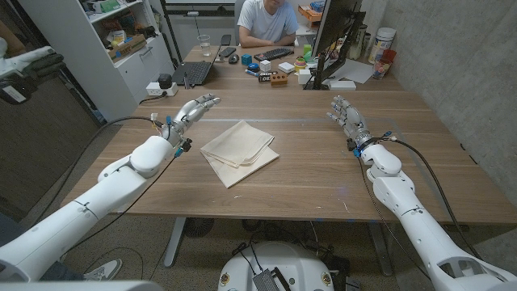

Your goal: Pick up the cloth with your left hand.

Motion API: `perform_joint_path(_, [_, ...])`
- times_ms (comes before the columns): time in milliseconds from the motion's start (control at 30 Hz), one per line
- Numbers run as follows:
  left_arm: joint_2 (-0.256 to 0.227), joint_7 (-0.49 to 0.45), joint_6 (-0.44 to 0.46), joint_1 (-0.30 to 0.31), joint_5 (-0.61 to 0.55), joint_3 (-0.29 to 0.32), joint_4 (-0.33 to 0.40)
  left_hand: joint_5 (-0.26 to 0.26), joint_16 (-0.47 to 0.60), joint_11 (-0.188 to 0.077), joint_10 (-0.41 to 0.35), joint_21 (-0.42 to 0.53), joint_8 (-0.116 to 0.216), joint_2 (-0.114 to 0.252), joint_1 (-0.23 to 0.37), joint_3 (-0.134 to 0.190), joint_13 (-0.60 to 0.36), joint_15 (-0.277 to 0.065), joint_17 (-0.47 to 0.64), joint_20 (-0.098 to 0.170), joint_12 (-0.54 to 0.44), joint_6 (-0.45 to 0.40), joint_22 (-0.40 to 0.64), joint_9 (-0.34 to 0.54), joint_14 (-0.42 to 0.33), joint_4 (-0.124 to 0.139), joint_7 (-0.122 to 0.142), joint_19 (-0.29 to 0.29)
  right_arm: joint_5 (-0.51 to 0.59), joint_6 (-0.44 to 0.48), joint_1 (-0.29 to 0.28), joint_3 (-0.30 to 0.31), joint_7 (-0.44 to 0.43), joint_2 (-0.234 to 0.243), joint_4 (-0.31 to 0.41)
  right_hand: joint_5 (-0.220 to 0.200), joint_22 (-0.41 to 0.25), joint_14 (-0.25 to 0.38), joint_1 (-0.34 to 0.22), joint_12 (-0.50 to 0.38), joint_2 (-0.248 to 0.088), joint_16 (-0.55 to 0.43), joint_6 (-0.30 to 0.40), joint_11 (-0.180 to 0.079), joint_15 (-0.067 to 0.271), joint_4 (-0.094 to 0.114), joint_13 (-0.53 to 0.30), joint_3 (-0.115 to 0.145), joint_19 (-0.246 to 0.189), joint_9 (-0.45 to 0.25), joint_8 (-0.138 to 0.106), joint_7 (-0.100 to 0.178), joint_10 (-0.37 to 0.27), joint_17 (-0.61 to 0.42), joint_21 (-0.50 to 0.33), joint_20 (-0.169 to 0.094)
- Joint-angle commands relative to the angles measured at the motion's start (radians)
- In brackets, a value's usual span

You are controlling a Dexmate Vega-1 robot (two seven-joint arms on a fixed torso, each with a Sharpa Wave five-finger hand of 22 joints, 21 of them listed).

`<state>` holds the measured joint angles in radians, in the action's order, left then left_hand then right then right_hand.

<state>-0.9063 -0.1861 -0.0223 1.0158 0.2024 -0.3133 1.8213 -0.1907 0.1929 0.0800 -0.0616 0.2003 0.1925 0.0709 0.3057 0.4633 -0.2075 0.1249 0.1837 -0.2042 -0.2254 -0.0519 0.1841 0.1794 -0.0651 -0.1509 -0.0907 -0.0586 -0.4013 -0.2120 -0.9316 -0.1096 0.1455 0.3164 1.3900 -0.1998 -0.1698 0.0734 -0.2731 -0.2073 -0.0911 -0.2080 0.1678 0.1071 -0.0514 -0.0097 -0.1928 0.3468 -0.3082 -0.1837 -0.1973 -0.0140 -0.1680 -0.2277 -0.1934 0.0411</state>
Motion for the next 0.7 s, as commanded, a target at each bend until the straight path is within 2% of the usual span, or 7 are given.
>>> perform_joint_path(33, [-0.104, -0.045, 0.178, 0.023, -0.127, -0.001, 0.154, 0.004, 0.007, -0.008, 0.0, 0.004, 0.007, 0.002, 0.027, 0.006, -0.004, 0.002, 0.006, -0.007, 0.0, -0.002, 0.002, 0.003, -0.005, -0.014, 0.005, 0.005, -0.001, -0.002, -0.009, 0.006, -0.003, 0.002, 0.012, -0.005, -0.002, 0.01, -0.001, 0.001, 0.0, -0.003, 0.005, -0.002, 0.003, -0.007, -0.002, 0.002, -0.003, -0.005, -0.004, 0.01, -0.006, 0.0, -0.002, 0.002])
perform_joint_path(67, [-0.112, -0.046, 0.171, 0.026, -0.135, 0.0, 0.157, 0.005, 0.007, -0.008, -0.001, 0.004, 0.007, 0.002, 0.031, 0.007, -0.004, 0.001, 0.006, -0.007, 0.0, -0.002, 0.003, 0.003, -0.006, -0.015, 0.005, 0.005, -0.002, -0.001, -0.01, 0.006, -0.003, 0.002, 0.012, -0.005, -0.002, 0.01, -0.001, 0.001, 0.001, -0.003, 0.005, 0.0, 0.002, -0.007, -0.002, 0.002, -0.003, -0.005, -0.004, 0.01, -0.007, 0.0, -0.002, 0.003])
perform_joint_path(167, [-0.141, -0.046, 0.236, 0.029, -0.171, -0.003, 0.204, 0.005, 0.007, -0.009, -0.001, 0.005, 0.008, 0.003, 0.043, 0.011, -0.004, 0.002, 0.006, -0.007, -0.001, -0.002, 0.003, 0.003, -0.008, -0.02, 0.006, 0.005, -0.001, 0.003, -0.01, 0.006, -0.001, 0.005, 0.014, -0.004, -0.003, 0.009, 0.0, 0.001, 0.001, -0.003, 0.006, -0.001, 0.004, -0.008, -0.002, 0.001, -0.002, -0.005, -0.004, 0.011, -0.007, 0.0, -0.002, 0.007])
perform_joint_path(467, [-0.219, 0.027, 0.353, 0.017, -0.224, -0.02, 0.289, 0.007, 0.009, -0.013, 0.001, 0.006, 0.007, 0.004, 0.072, 0.021, -0.006, 0.007, 0.007, -0.007, -0.001, 0.004, 0.003, 0.004, -0.013, -0.028, 0.008, 0.002, 0.002, 0.02, -0.006, 0.002, -0.001, 0.009, 0.022, -0.004, -0.003, 0.01, 0.001, 0.002, 0.001, -0.003, 0.006, -0.002, 0.005, -0.008, -0.003, 0.001, -0.001, -0.005, -0.003, 0.014, -0.007, 0.001, -0.001, 0.014])
perform_joint_path(633, [-0.259, 0.082, 0.448, -0.012, -0.284, -0.055, 0.337, 0.008, 0.009, -0.012, 0.004, 0.007, 0.006, 0.002, 0.091, 0.027, -0.008, 0.01, 0.008, -0.008, -0.001, 0.01, 0.004, 0.004, -0.015, -0.032, 0.009, 0.0, 0.003, 0.03, -0.001, -0.001, -0.001, 0.011, 0.025, -0.004, -0.003, 0.009, 0.002, 0.002, 0.001, -0.003, 0.006, -0.002, 0.005, -0.008, -0.003, 0.0, 0.0, -0.006, -0.003, 0.014, -0.006, 0.001, -0.001, 0.015])
perform_joint_path(700, [-0.27, 0.089, 0.456, -0.016, -0.313, -0.067, 0.349, 0.008, 0.009, -0.013, 0.005, 0.007, 0.006, 0.002, 0.095, 0.028, -0.008, 0.01, 0.008, -0.009, -0.001, 0.011, 0.004, 0.004, -0.015, -0.032, 0.01, -0.001, 0.005, 0.031, 0.0, -0.002, -0.003, 0.01, 0.027, -0.004, -0.003, 0.009, 0.003, 0.002, 0.001, -0.003, 0.006, -0.002, 0.005, -0.008, -0.003, 0.0, 0.0, -0.006, -0.003, 0.015, -0.006, 0.001, -0.001, 0.018])
